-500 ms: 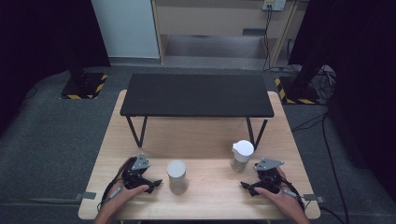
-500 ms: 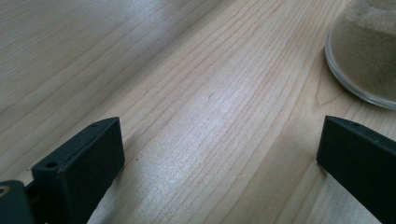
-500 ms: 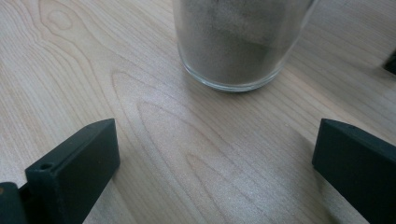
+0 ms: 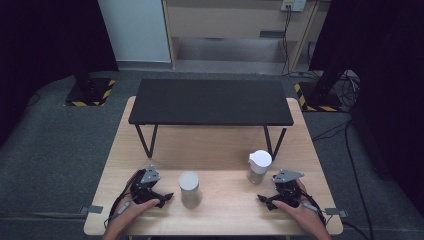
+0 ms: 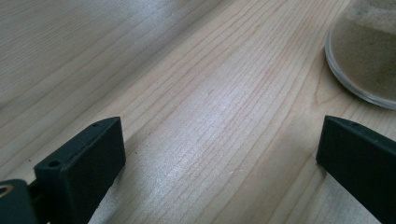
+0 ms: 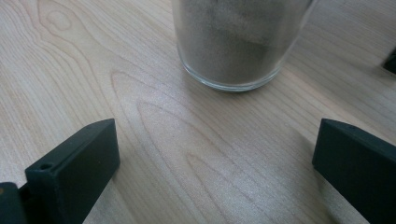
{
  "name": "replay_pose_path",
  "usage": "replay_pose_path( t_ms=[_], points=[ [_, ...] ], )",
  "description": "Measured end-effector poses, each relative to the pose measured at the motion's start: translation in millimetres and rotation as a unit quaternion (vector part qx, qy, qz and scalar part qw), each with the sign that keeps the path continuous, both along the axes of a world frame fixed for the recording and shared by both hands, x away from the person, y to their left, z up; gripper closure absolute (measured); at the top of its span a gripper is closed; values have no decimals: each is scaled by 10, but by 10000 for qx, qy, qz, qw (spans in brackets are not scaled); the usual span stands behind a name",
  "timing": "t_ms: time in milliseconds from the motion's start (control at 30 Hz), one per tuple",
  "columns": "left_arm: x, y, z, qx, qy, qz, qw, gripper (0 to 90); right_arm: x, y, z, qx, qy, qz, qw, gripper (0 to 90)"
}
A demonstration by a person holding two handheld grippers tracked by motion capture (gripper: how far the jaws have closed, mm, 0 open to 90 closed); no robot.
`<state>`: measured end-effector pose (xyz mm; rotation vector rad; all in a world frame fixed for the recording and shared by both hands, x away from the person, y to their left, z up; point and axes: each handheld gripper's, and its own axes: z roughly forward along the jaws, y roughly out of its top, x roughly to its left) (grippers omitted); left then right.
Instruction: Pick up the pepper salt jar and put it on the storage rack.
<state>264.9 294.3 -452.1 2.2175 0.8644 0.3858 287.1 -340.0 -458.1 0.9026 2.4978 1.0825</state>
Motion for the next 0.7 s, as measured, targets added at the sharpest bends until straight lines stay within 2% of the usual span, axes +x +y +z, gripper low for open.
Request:
replay_pose_path(
  t_ms=[367, 633, 700],
  points=[
    [-5, 19, -2, -37, -6, -24, 10000, 13, -16, 8, 0, 2, 2, -47, 10000, 14],
    [-100, 72, 39, -150, -151, -127, 9997, 21, -24, 12, 0, 2, 2, -70, 10000, 14],
    [-137, 53, 76, -78, -164, -189, 9997, 22, -26, 12, 0, 2, 1, -74, 10000, 14]
  ],
)
